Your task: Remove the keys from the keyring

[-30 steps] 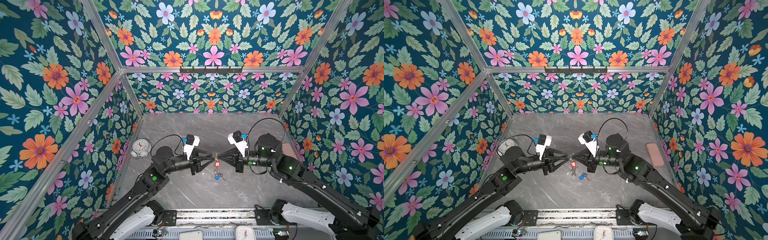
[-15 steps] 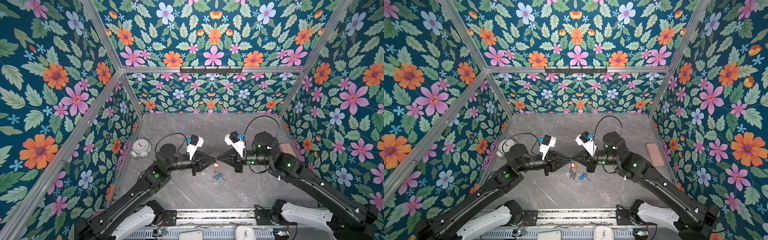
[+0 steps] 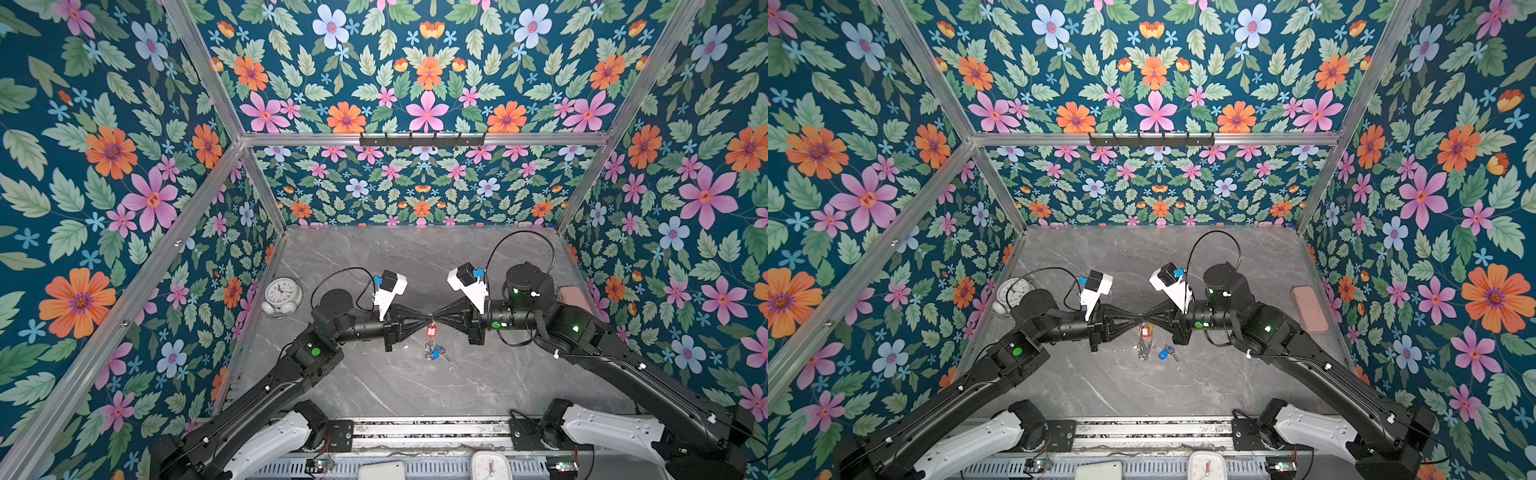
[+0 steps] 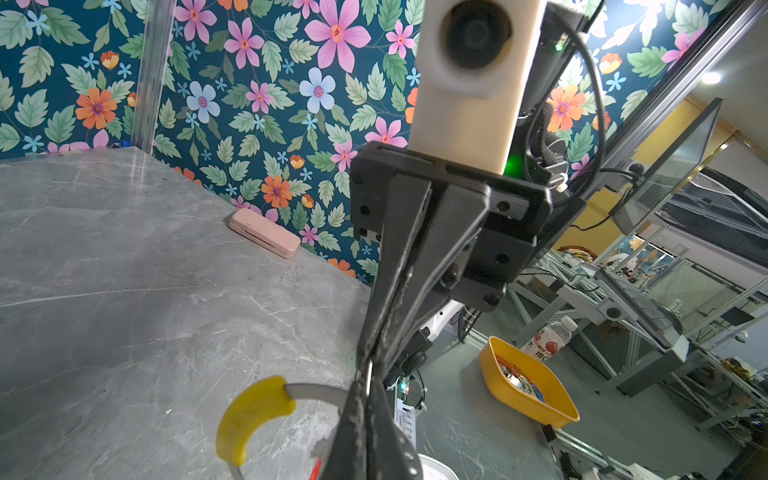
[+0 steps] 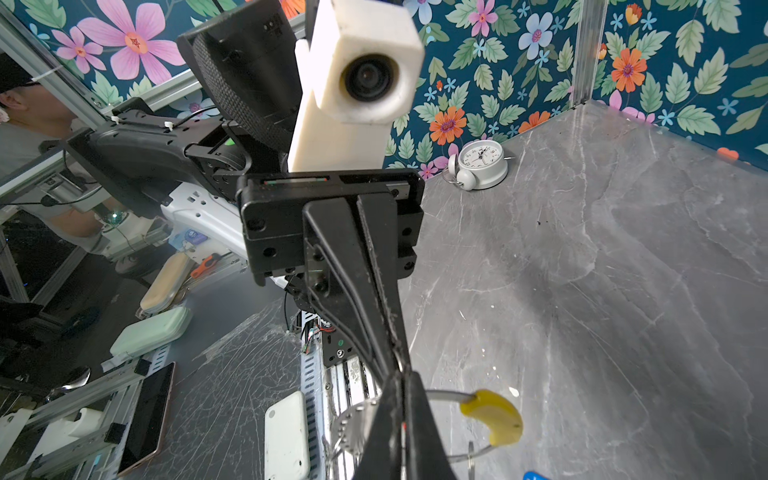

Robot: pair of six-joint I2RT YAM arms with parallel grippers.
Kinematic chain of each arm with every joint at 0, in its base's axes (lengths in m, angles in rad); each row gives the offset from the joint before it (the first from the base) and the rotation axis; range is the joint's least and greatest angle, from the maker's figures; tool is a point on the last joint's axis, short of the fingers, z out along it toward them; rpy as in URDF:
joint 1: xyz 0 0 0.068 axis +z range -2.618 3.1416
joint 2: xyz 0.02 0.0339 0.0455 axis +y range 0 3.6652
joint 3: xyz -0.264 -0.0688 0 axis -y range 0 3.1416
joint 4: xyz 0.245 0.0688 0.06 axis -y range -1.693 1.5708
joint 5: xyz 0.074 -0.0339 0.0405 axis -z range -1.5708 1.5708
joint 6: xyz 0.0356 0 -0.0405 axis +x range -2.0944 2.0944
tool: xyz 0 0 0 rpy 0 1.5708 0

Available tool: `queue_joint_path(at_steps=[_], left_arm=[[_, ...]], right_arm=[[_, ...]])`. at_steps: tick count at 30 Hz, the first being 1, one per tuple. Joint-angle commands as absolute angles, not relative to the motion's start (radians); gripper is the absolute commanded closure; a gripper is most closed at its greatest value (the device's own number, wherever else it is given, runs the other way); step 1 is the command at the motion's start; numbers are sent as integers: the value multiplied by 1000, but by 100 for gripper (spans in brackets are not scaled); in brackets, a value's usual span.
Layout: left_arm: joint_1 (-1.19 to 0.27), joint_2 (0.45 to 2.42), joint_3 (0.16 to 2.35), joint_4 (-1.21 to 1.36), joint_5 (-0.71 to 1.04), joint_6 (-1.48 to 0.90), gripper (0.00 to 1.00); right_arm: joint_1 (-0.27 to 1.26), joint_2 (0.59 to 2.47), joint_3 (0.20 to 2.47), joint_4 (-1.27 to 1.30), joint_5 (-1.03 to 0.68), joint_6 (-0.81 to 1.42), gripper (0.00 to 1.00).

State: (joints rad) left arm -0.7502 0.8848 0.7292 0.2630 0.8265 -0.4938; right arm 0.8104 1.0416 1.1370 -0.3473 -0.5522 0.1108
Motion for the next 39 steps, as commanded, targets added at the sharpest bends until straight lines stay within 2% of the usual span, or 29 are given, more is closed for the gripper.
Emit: queue_joint_path(at_steps=[1,3,7,14,28,39], left_arm=[[-751,876,714,369,810,-518,100],[-751,869,703,389,795,-525,100],[-750,853,681,424,765,-534,100],[-750,837,658,475,722,-565,100],[-751,816,650,454,673,-562,100],[-751,811,649,447,670,-549,100]], right_arm=[[811,1010,1108,-231,-520,133,73],[811,974,1069,-156,-481,162,62],[811,904,977,-13,-384,234,56],[816,890,890,97,-332,293,59],[874,954,908,129,-302,263,65],[882,922,897,141,-260,260,65]])
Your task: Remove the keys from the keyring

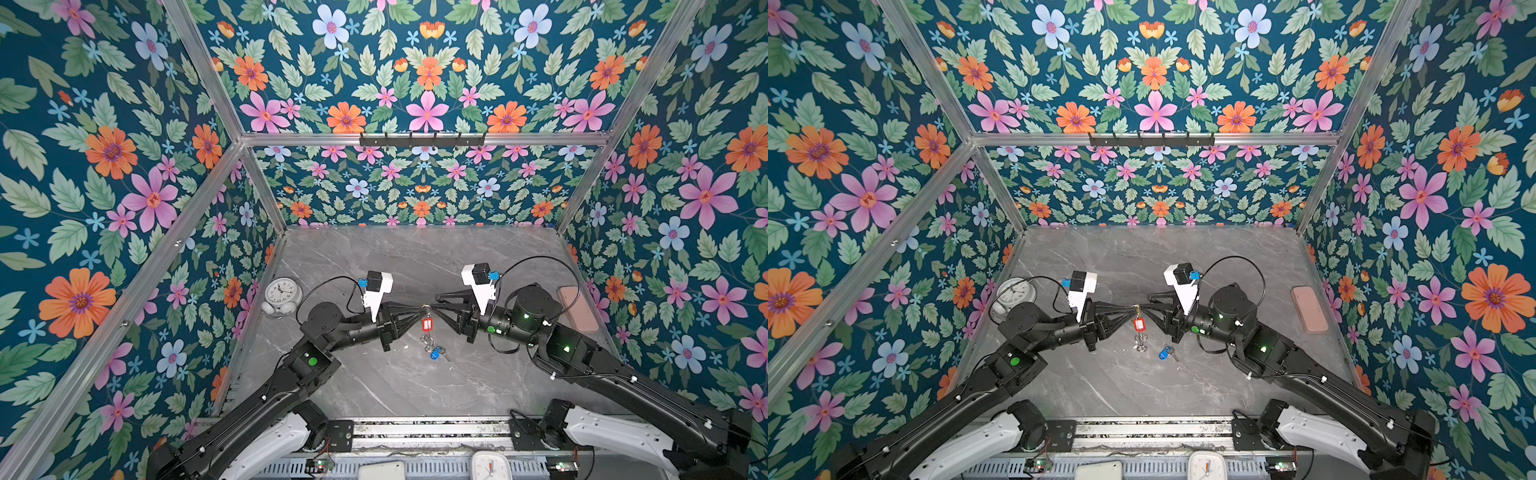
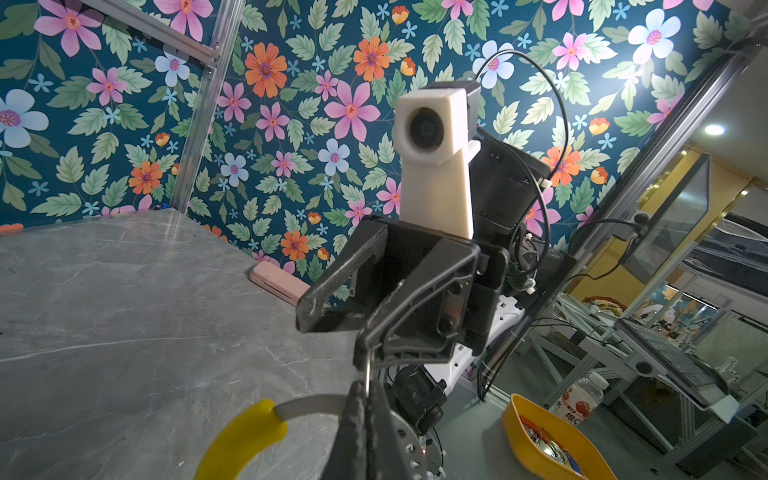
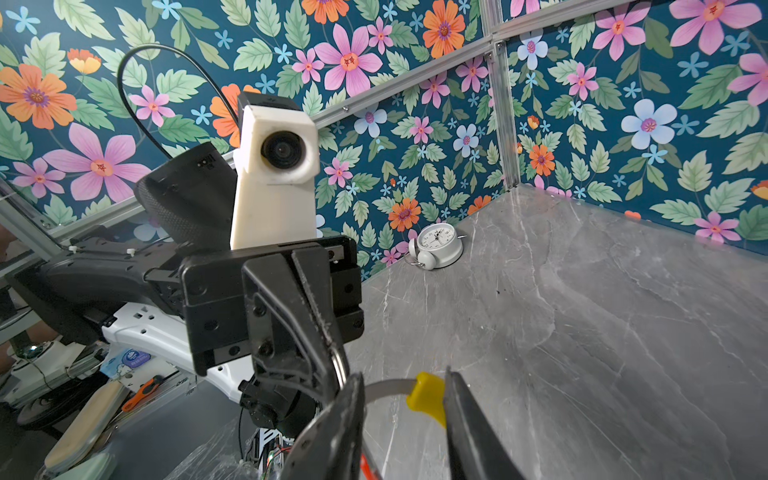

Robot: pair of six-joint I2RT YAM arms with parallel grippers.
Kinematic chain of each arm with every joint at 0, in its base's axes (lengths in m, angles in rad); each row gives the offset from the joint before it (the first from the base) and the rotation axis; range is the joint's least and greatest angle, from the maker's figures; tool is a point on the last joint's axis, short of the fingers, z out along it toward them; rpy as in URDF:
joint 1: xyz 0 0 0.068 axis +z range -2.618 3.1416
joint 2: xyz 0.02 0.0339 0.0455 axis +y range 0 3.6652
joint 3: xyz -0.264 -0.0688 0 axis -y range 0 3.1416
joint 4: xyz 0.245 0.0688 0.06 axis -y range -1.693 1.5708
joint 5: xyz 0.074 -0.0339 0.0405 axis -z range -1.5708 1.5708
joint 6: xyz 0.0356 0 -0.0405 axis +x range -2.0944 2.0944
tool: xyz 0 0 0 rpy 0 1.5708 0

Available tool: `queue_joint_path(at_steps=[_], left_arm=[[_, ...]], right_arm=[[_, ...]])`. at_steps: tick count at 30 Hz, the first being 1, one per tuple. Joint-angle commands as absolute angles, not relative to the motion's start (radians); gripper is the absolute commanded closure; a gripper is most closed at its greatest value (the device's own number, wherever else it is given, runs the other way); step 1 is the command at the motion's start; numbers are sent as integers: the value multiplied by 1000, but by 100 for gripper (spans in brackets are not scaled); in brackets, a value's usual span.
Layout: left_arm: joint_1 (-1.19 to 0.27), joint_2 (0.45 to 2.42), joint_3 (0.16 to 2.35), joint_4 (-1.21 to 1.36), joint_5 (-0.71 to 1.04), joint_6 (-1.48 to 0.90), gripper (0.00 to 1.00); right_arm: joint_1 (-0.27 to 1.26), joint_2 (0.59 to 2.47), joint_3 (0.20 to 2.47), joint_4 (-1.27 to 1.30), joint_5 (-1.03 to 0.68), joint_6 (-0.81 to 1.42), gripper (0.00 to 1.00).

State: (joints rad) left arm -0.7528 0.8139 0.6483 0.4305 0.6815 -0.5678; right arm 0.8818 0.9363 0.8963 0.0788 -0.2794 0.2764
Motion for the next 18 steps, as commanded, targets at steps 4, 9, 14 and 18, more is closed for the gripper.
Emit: queue_joint_path(at_steps=[4,9,14,18], left_arm=[[-751,807,651,441,681,-546,100],[-751,802,652,435,694,-543,100],[-750,805,658,436,716,-546,100],[-751,804,658,436,730,-546,100]], right_arm=[[884,911,917,105,-306,239,61],[865,953,982,14,-489,189,54],[861,1005,1049,-93,-517,141,55],[847,1033,1096,-187,-536,111,56]])
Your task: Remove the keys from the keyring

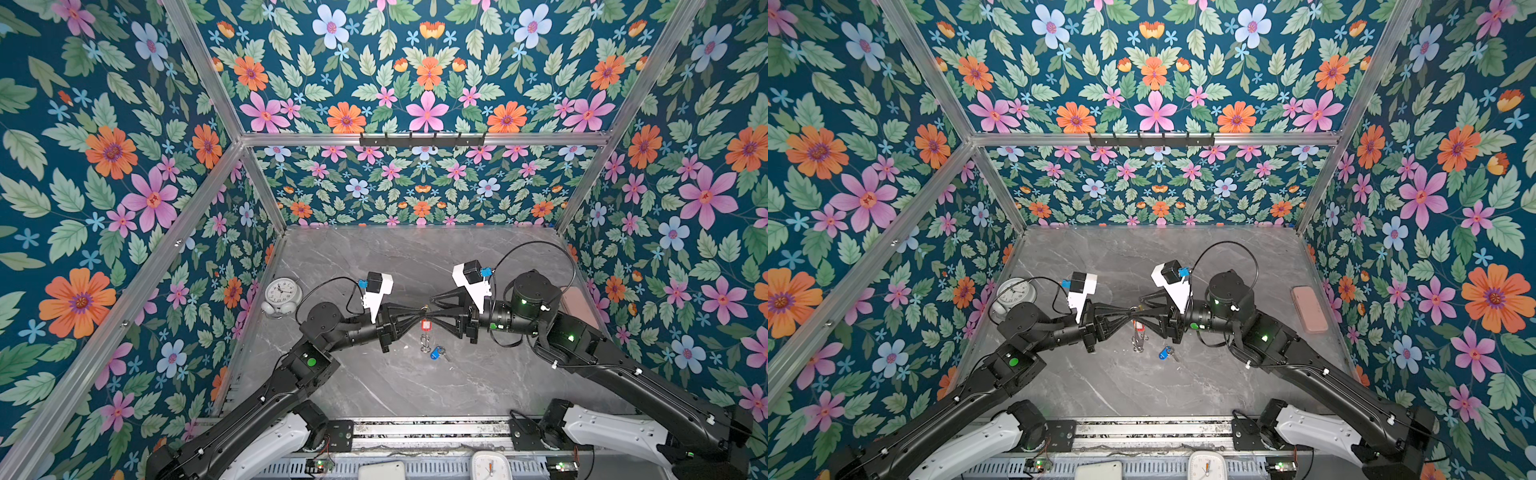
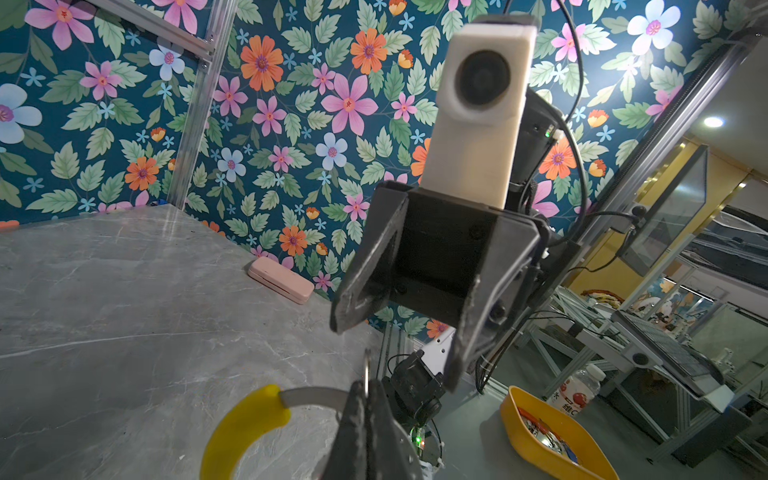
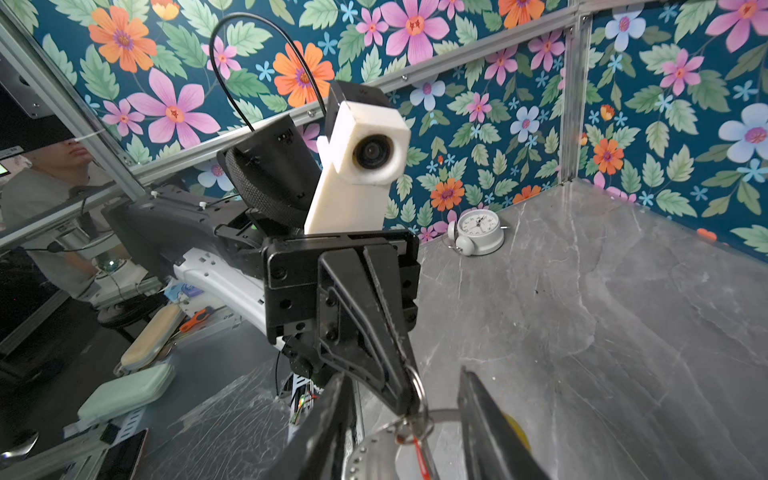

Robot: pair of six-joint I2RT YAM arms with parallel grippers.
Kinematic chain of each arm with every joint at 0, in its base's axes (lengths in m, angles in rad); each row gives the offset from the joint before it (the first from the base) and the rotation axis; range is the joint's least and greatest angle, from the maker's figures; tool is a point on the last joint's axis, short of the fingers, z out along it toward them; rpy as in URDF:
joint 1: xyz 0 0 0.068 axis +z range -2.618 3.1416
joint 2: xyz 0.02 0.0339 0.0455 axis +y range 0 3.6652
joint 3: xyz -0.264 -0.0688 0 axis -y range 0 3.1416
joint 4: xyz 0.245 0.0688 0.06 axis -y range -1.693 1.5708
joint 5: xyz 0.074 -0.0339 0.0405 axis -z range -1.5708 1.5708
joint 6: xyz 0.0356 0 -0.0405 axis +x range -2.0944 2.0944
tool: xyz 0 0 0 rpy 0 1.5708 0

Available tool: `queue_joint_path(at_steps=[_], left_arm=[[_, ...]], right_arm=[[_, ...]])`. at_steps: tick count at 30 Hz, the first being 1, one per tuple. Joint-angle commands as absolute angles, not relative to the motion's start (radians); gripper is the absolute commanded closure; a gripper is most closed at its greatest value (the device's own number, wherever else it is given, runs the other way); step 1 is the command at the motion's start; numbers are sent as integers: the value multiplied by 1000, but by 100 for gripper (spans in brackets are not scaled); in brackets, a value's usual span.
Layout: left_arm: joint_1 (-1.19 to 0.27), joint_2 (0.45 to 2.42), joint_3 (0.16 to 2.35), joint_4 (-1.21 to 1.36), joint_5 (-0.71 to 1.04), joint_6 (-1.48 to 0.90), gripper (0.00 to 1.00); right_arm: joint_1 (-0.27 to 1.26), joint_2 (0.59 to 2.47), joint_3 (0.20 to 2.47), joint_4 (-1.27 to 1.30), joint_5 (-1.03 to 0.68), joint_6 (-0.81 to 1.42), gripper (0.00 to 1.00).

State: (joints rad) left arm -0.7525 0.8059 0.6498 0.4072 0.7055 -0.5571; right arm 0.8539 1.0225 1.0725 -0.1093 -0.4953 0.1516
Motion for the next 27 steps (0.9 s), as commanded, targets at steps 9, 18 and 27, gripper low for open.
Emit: queue_joint_path(at_steps=[9,18,27], left_arm=[[-750,813,664,434,765,-555,100],[-750,818,668,434,773,-558,100],[-751,822,670,435,776,-560,100]], right_arm=[[827,1041,1127,-254,-558,83,67],[828,1058,1148,-262,-572,73,75],[828,1061,1155,-265,-574,71,82]])
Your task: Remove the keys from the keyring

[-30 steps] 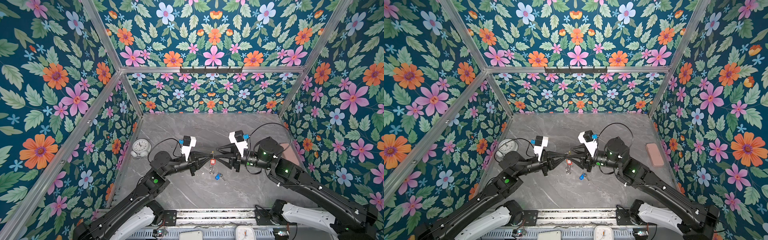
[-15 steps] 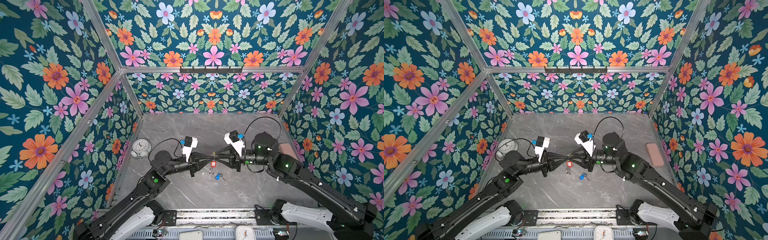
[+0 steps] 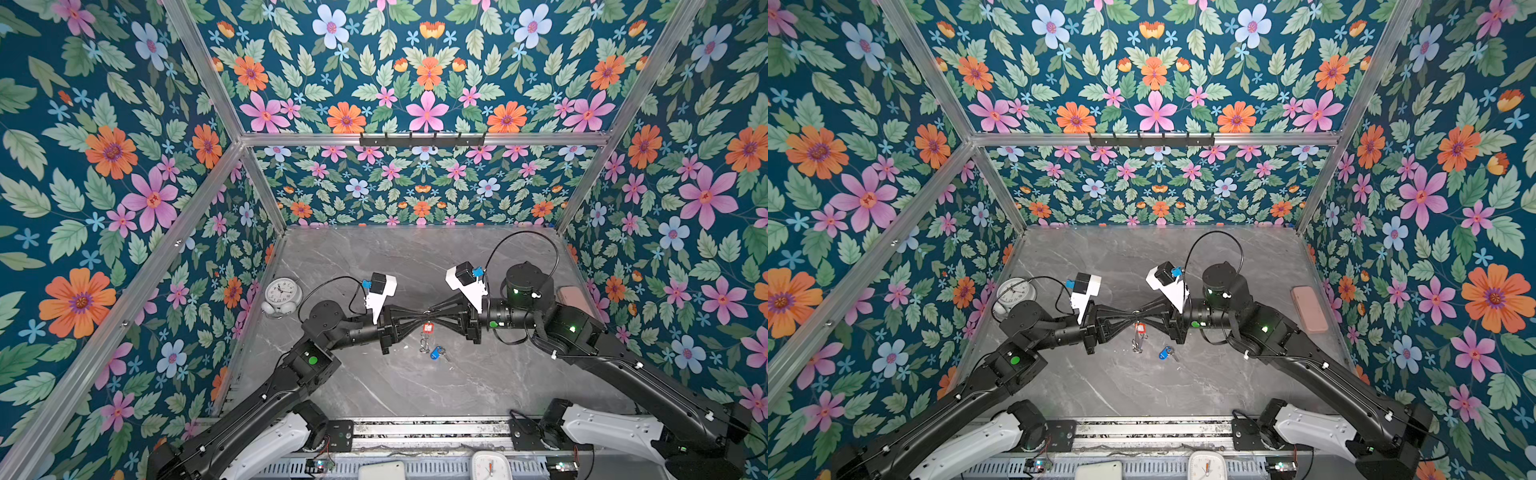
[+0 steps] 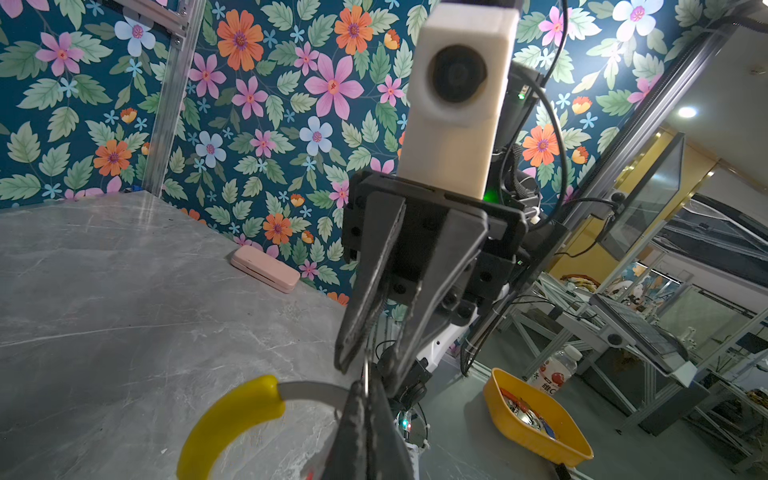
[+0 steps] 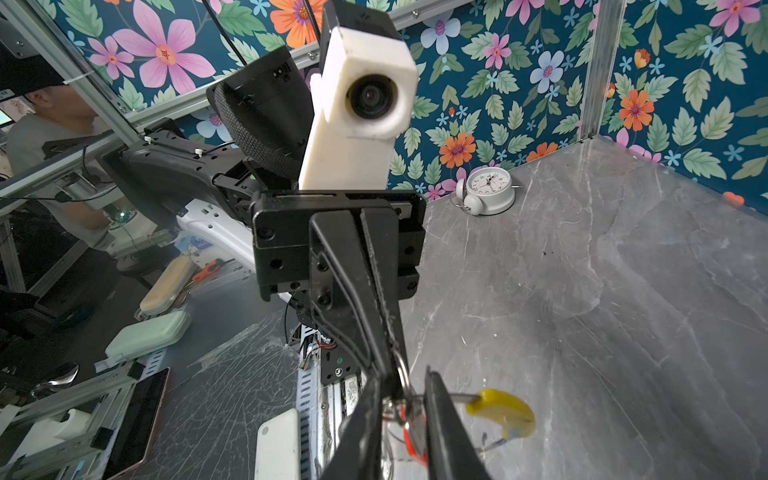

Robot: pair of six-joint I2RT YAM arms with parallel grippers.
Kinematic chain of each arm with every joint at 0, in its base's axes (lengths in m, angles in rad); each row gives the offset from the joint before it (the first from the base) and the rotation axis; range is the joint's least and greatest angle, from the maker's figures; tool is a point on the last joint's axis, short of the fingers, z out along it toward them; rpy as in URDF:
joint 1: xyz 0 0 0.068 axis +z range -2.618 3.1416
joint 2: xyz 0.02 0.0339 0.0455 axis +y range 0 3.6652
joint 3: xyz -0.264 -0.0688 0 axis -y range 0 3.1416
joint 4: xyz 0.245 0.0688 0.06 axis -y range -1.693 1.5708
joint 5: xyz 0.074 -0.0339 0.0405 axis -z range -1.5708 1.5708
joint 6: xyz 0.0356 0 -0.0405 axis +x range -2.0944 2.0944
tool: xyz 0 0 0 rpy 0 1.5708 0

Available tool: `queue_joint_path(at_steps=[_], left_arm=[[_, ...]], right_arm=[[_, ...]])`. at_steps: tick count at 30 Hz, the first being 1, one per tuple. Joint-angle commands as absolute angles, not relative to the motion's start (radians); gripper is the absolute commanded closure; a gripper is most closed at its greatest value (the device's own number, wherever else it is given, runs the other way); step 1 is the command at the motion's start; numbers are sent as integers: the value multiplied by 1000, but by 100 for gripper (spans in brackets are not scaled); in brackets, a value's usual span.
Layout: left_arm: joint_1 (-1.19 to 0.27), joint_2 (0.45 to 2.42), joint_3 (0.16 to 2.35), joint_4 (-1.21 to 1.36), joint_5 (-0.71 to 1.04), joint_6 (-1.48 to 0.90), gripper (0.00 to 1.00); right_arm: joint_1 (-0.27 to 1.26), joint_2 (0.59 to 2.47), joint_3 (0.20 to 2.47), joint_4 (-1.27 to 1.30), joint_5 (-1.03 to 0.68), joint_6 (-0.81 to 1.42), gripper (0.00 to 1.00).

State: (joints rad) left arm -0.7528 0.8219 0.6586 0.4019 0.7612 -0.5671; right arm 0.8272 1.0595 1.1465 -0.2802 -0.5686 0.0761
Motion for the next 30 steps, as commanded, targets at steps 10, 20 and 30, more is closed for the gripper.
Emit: queue_joint_path(at_steps=[10,20,30], left_arm=[[-750,828,670,442,788,-568,100],[-752,816,677,387,795,-515,100],[-751,795,723,257,762,-387,100]], right_arm=[[828,1065,1151,-251,-575,81,91],[768,1090,1145,-188,-733,218,100],[723,1128,1105,137,-1033,590,100]])
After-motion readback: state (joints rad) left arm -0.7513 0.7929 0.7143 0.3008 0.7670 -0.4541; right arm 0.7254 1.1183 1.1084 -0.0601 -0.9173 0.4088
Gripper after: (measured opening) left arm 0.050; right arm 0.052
